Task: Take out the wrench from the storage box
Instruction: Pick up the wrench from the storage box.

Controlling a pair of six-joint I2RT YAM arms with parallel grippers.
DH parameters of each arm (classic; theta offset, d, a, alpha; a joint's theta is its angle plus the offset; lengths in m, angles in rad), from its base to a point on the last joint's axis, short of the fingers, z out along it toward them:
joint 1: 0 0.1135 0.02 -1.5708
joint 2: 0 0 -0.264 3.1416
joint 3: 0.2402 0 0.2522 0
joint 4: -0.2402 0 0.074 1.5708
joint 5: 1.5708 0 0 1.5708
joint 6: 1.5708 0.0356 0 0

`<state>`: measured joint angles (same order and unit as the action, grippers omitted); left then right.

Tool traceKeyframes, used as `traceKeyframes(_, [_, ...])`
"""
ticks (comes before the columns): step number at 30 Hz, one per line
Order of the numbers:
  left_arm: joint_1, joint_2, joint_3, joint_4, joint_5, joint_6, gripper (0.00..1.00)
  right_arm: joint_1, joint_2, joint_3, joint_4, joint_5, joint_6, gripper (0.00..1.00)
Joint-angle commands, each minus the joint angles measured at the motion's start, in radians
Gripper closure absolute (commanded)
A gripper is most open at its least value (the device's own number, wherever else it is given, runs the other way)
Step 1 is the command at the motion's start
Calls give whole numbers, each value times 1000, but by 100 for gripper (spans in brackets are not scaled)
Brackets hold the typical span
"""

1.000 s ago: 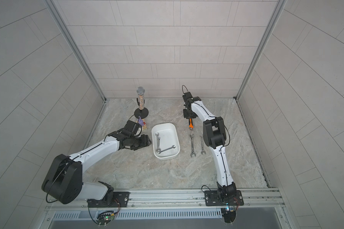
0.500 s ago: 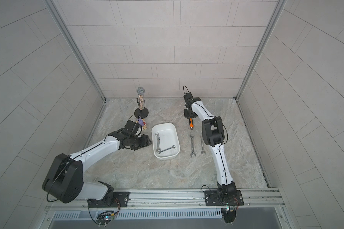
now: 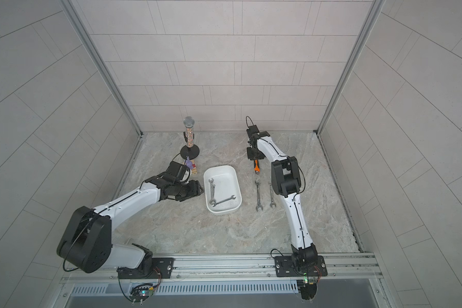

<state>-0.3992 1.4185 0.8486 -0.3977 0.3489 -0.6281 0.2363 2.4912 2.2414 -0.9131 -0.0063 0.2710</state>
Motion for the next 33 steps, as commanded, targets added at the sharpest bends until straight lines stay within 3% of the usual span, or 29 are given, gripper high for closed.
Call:
traceKeyframes(1, [8,-2,2,13,12,11,34,-5,-17,31,-39,14,0,57])
traceKeyframes(5, [8,-16,0,13,10,9,33,-5,-57,41,-100,27,5,56])
traceKeyframes(8, [8,-28,2,-12,6,9,33,11,-178,-22,-107,27,22,56])
traceKeyframes(13, [8,-60,-24,-23,3,-5,35,129,-510,-380,39,23,77,57])
traceKeyframes(17, [8,-85,-40,-22,8,-11,36,282,-630,-546,92,27,130,59])
traceKeyframes(24, [7,-96,-46,13,36,-22,36,531,-554,-622,203,-1,244,60])
traceKeyframes(33, [7,-103,-49,5,23,-16,36,571,-349,-515,202,-120,212,59])
